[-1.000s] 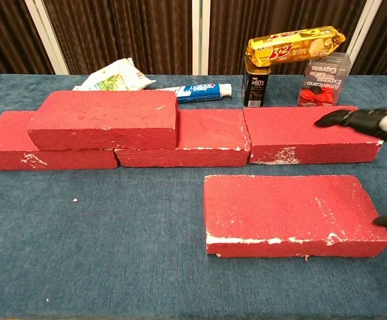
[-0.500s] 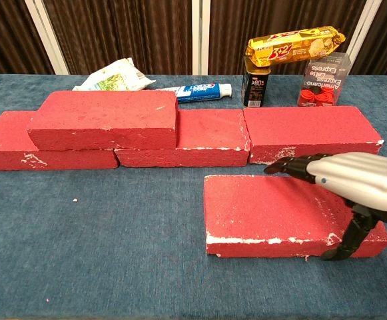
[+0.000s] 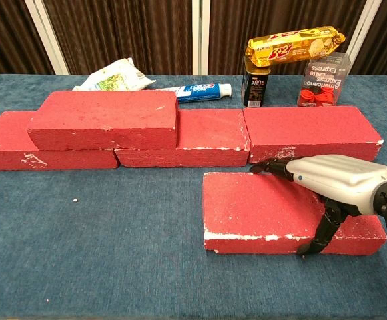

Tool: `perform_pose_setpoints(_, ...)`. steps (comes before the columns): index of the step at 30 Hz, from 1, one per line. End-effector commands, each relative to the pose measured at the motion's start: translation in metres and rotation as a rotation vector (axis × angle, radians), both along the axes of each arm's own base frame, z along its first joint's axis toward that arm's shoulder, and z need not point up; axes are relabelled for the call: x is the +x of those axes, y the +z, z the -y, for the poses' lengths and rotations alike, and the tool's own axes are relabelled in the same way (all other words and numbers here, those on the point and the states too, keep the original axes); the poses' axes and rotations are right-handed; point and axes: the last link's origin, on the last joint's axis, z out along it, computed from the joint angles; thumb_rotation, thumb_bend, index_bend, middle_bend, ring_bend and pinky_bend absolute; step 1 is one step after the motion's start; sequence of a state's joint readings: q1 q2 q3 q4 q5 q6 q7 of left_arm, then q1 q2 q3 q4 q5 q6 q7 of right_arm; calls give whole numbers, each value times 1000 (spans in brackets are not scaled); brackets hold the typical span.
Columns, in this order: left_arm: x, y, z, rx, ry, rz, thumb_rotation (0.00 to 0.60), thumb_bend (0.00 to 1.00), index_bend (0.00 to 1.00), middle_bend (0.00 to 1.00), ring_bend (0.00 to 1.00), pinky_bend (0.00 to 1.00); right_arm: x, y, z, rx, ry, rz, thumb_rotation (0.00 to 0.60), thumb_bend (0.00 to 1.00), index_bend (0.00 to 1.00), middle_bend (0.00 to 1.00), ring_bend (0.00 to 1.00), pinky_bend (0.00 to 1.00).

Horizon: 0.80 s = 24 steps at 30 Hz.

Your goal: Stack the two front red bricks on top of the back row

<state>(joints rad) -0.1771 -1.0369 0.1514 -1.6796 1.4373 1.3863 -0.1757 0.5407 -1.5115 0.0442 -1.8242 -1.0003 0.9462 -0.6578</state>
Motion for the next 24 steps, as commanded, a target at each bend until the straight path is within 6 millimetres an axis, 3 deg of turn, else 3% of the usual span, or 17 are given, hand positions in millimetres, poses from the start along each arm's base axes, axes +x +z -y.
perform_pose_setpoints(1, 0, 0, 0, -3, 3, -1, 600, 53, 0, 0, 0, 0, -1, -3, 0, 9, -7, 5, 600, 0, 0, 0, 0, 0)
perform_pose_setpoints(6, -1, -1, 1, -9, 8, -1, 600, 53, 0, 0, 0, 0, 0, -3, 0, -3, -3, 20, 600, 0, 0, 8, 0, 0)
perform_pose_setpoints(9, -1, -2, 0, -15, 11, -1, 600, 52, 0, 0, 0, 0, 1, -2, 0, -16, 0, 39, 600, 0, 0, 117, 61, 14)
perform_pose_setpoints(14, -2, -2, 0, -22, 18, -8, 600, 53, 0, 0, 0, 0, -1, -1, 1, -15, 2, 49, 600, 0, 0, 312, 244, 239)
perform_pose_setpoints(19, -3, -2, 1, -25, 25, -12, 600, 53, 0, 0, 0, 0, 0, 2, 2, -23, 2, 60, 600, 0, 0, 348, 280, 295)
perform_pose_setpoints(24, -2, -1, 1, -21, 21, -13, 600, 53, 0, 0, 0, 0, 7, 19, 4, -73, 27, 106, 600, 0, 0, 340, 279, 295)
